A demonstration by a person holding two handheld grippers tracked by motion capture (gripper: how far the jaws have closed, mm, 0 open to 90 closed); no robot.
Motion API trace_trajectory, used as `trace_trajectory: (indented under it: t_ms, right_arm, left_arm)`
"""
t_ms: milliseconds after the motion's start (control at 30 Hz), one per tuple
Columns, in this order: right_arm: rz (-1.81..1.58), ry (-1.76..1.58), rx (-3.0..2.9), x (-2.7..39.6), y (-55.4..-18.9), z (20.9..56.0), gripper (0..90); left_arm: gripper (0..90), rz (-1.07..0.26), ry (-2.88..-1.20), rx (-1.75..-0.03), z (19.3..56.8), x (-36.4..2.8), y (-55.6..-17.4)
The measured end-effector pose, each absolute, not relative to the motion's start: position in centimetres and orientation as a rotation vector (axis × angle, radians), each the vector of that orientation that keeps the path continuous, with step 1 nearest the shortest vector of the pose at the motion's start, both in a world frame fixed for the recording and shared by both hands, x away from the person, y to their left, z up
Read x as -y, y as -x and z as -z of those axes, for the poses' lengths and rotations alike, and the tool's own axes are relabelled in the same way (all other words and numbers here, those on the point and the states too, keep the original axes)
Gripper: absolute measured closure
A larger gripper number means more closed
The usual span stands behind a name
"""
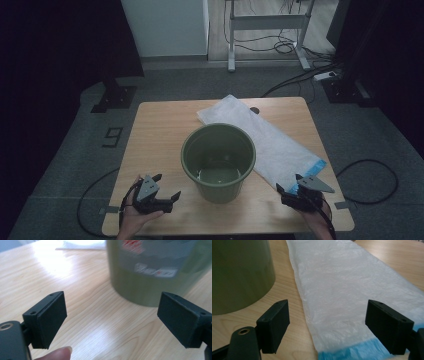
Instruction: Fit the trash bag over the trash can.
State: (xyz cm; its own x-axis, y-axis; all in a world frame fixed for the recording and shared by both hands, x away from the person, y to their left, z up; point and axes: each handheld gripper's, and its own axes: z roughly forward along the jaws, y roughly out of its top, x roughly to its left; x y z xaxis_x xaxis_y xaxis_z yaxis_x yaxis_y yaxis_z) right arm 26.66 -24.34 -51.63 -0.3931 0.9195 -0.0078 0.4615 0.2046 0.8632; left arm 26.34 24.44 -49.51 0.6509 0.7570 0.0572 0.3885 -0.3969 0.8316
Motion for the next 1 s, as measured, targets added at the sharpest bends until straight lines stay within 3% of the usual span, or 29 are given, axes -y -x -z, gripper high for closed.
trace_trajectory:
  t_ms: [233,367,567,633,667,700,733,800,867,1000]
  right_arm:
    - [-0.981,-1.361,-2.048,21.3,-30.4,53.1,24.2]
    - [-0.907,-1.409,-2.085,20.7,-30.9,53.7,24.9]
    - [-0.863,-1.446,-2.084,21.8,-31.0,54.7,32.8]
    - [-0.874,-1.455,-2.068,22.0,-30.9,54.7,47.3]
    - [-0.870,-1.458,-2.050,22.3,-30.7,54.7,59.0]
    - [-0.870,-1.458,-2.050,22.3,-30.7,54.7,59.0]
    - [-0.880,-1.459,-2.051,22.8,-30.6,54.7,69.4]
    - [-0.890,-1.468,-2.050,23.1,-30.6,54.7,73.1]
    - [-0.913,-1.488,-2.058,24.1,-30.0,54.6,82.9]
    - [-0.967,-1.549,-2.055,25.9,-28.6,54.7,87.7]
  left_arm:
    - [8.8,-0.543,-2.040,-0.918,50.1,-25.1,-26.5]
    - [9.2,-0.535,-2.038,-0.929,50.3,-25.4,-26.6]
    - [9.4,-0.542,-2.022,-0.949,50.2,-25.9,-26.6]
    - [9.7,-0.540,-2.016,-0.955,50.3,-26.2,-26.6]
    - [9.8,-0.537,-2.015,-0.957,50.3,-26.4,-26.5]
    - [9.8,-0.537,-2.013,-0.958,50.4,-26.5,-26.4]
    - [10.1,-0.529,-2.004,-0.963,50.4,-26.6,-26.3]
    - [10.3,-0.524,-1.998,-0.965,50.4,-26.7,-26.2]
    - [11.6,-0.529,-1.990,-0.966,50.4,-26.8,-26.1]
    - [11.8,-0.528,-2.011,-0.967,50.7,-26.7,-26.2]
